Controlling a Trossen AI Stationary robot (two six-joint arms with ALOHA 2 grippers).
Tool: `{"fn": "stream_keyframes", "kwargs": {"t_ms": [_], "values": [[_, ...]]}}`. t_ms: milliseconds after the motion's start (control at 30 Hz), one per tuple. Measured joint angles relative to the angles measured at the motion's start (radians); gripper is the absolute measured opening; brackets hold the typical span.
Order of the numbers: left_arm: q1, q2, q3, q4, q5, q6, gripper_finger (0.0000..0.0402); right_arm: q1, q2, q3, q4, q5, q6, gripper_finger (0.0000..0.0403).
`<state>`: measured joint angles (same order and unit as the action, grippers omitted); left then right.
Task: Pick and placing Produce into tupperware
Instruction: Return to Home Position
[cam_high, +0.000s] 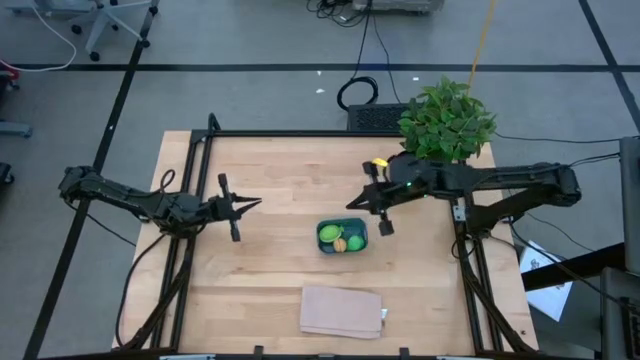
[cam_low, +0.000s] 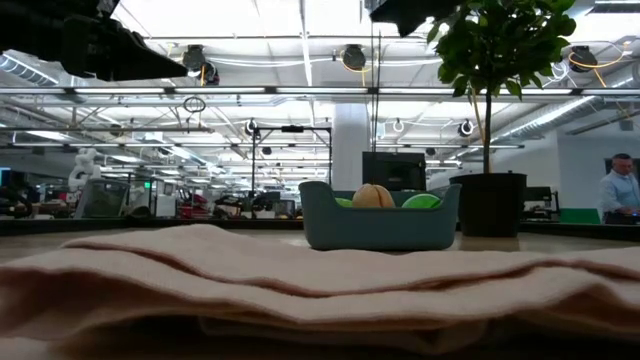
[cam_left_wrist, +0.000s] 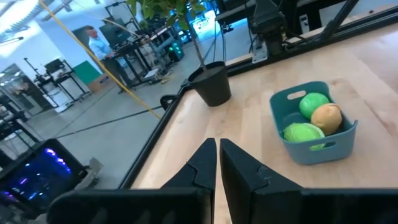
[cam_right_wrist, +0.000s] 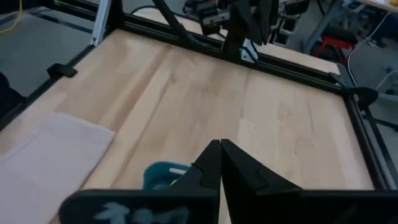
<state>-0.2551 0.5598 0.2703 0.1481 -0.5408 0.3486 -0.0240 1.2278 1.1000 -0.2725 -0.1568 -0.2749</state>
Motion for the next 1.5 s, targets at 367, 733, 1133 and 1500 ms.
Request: {"fn": "stream_keyframes", "kwargs": {"t_ms": [367,733,1133,1500], "values": [[-0.016,0.0,0.0,-0.003,-0.012,0.008,0.0026,0.12,-0.138,-0.03,-0.085,0.001,0.066,0.0],[-0.016,0.0,0.0,-0.006,-0.012,0.006,0.0026,0.245,-0.369,-0.349,0.049,-0.026,0.234,0.0],[-0.016,-0.014,0.0,0.003,-0.012,-0.006,0.0026,0.117,-0.551,-0.61,0.141,-0.024,0.352,0.0],[-0.016,-0.126,0.0,-0.075,-0.065,-0.069,0.0026,0.037,-0.746,-0.688,0.125,0.02,0.392,0.0]]}}
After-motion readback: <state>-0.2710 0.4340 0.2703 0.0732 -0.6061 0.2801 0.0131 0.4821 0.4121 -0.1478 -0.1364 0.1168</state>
